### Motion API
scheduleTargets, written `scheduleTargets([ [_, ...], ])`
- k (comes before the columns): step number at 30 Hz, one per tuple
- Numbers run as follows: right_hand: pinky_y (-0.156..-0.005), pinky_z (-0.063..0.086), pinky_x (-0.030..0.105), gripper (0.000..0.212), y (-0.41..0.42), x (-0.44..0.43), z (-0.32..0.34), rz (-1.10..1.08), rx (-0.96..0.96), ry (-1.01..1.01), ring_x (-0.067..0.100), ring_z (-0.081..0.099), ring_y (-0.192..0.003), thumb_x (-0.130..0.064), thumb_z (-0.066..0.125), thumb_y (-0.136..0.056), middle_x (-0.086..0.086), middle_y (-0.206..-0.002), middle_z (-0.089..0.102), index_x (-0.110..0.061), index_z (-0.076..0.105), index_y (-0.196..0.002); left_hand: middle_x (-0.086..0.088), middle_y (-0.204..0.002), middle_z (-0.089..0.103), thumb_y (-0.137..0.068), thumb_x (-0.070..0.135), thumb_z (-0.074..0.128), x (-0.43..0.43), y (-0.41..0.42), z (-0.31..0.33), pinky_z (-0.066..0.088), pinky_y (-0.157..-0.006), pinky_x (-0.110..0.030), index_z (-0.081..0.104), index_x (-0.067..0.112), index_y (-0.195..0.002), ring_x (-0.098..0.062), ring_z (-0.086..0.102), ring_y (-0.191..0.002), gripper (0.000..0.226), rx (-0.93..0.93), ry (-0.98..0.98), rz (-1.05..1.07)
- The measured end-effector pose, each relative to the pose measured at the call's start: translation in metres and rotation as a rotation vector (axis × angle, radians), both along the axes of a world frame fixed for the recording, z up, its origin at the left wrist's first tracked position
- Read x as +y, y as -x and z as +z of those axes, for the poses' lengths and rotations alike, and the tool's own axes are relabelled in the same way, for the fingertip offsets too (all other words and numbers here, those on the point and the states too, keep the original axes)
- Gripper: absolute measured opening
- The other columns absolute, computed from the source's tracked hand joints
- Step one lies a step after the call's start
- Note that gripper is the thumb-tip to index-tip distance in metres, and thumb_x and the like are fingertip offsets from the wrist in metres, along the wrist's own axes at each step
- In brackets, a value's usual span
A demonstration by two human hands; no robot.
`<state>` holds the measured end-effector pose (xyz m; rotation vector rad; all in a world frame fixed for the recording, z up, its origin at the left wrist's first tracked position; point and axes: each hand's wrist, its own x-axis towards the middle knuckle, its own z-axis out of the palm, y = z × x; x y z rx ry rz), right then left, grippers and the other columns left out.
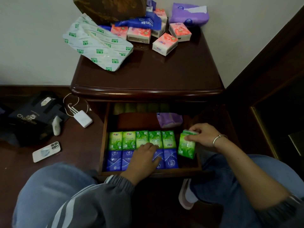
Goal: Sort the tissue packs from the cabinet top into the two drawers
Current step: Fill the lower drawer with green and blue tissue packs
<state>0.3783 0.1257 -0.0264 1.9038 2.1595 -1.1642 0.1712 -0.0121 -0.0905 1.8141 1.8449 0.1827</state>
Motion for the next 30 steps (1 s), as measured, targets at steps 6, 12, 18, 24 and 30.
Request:
scheduleTargets([
  [6,-0.083,0.045,0.028,0.035,0.001,-0.003,-0.014,0.043,-0.053,-0.12,0.021,0.061,-0.099,-0.032,0.075,-0.075,0.006,-0.106,0.067,-0.012,0.068,-0.104,0.005,-0.156,0.025,-0.095,0.037,0.042,0.021,-0.027,-0.016,0.021,-0.111,-0.041,0.037,0.028,-0.143,-0.017,0.022,-0.143,0.05,0.102,-0.065,-0.214],
  [12,-0.094,0.038,0.039,0.044,0.019,0.022,-0.026,0.398,-0.366,-0.172,0.029,0.048,-0.118,-0.047,0.059,-0.084,0.004,-0.124,0.059,-0.022,0.055,-0.12,0.008,-0.161,0.01,-0.098,0.039,0.039,0.027,-0.036,-0.027,0.007,-0.116,-0.053,0.029,0.027,-0.148,-0.018,0.011,-0.148,0.052,0.135,0.117,-0.297],
  [18,-0.103,0.023,0.045,0.047,0.035,0.042,-0.048,0.754,-0.7,-0.214,0.027,0.033,-0.13,-0.045,0.054,-0.087,0.005,-0.138,0.048,-0.026,0.046,-0.129,0.011,-0.161,0.005,-0.098,0.038,0.038,0.025,-0.034,-0.028,0.003,-0.115,-0.057,0.024,0.028,-0.149,-0.015,0.003,-0.148,0.054,0.085,0.177,-0.286],
  [24,-0.107,0.016,0.049,0.049,0.033,0.043,-0.068,0.836,-0.73,-0.166,0.021,0.033,-0.133,-0.044,0.044,-0.093,0.005,-0.141,0.045,-0.03,0.036,-0.139,0.013,-0.161,0.006,-0.097,0.037,0.04,0.023,-0.033,-0.033,0.003,-0.115,-0.057,0.026,0.029,-0.148,-0.013,0.002,-0.148,0.054,0.032,0.158,-0.253],
  [30,-0.108,-0.003,0.064,0.036,0.029,0.036,-0.075,0.906,-0.768,-0.233,0.018,0.028,-0.136,-0.045,0.036,-0.094,-0.01,-0.133,0.053,-0.033,0.054,-0.123,0.014,-0.16,0.005,-0.096,0.037,0.041,0.023,-0.033,-0.037,0.0,-0.115,-0.055,0.027,0.03,-0.148,-0.012,0.001,-0.148,0.054,-0.001,0.163,-0.241],
])
